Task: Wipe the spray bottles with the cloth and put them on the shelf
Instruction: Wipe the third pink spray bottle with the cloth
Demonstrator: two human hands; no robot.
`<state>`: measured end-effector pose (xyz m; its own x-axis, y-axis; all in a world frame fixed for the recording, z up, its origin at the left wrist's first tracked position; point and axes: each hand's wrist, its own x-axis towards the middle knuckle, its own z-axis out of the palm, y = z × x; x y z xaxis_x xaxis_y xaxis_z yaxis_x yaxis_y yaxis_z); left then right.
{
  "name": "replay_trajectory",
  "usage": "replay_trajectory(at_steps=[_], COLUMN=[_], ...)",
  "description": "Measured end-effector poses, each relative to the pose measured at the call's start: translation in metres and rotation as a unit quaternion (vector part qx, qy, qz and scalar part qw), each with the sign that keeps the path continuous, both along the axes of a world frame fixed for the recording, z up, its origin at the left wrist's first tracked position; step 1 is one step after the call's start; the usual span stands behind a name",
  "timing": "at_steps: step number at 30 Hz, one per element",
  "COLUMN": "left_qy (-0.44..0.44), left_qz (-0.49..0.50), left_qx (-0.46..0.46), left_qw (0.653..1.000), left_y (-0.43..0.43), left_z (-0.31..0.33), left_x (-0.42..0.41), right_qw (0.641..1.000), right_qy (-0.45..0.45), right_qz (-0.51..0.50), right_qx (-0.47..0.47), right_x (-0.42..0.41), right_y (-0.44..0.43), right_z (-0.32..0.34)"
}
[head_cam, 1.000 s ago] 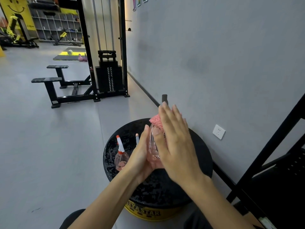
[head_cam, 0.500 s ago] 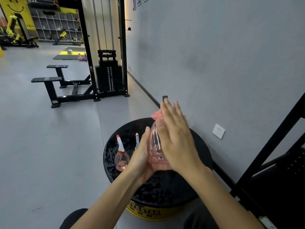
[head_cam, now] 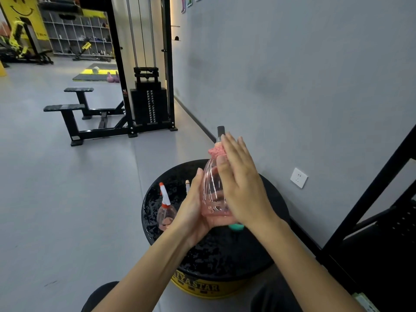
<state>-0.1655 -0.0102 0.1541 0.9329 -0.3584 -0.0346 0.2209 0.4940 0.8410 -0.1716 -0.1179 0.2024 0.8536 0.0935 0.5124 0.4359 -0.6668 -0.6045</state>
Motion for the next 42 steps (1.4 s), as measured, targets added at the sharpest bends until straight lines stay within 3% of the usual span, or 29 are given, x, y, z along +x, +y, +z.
replay_trajectory(at_steps=[9,17,26,34,42], left_qy=[0.021,0.009,0.039,0.029,-0.002], left_qz=[0.04,-0.007,0.055,-0.032,-0.021], left_qx=[-0.041,-0.002,-0.007,0.015,-0.014], left_qw=[0.998,1.0,0.998,0.999,1.0], left_y=[0.01,-0.004,0.009,-0.004,0.002], left_z=[0.001,-0.002,0.0,0.003,-0.001], left_x=[0.014,0.004,0.016,0.004,0.008], right_qw=[0.994,0.999,0.998,0.999,0.999], right_qy=[-0.053,0.023,-0.01,0.02,-0.016], right_qz=[0.028,0.03,0.051,0.011,0.041], right_qx=[-0.091,0.0,-0.041,0.028,-0.01], right_x=[-0.038,0.009,-0.039,0.004,-0.026], right_y=[0.009,-0.008,0.001,-0.015,-0.01], right_z=[-0.034,0.0,-0.038,-0.005,-0.031])
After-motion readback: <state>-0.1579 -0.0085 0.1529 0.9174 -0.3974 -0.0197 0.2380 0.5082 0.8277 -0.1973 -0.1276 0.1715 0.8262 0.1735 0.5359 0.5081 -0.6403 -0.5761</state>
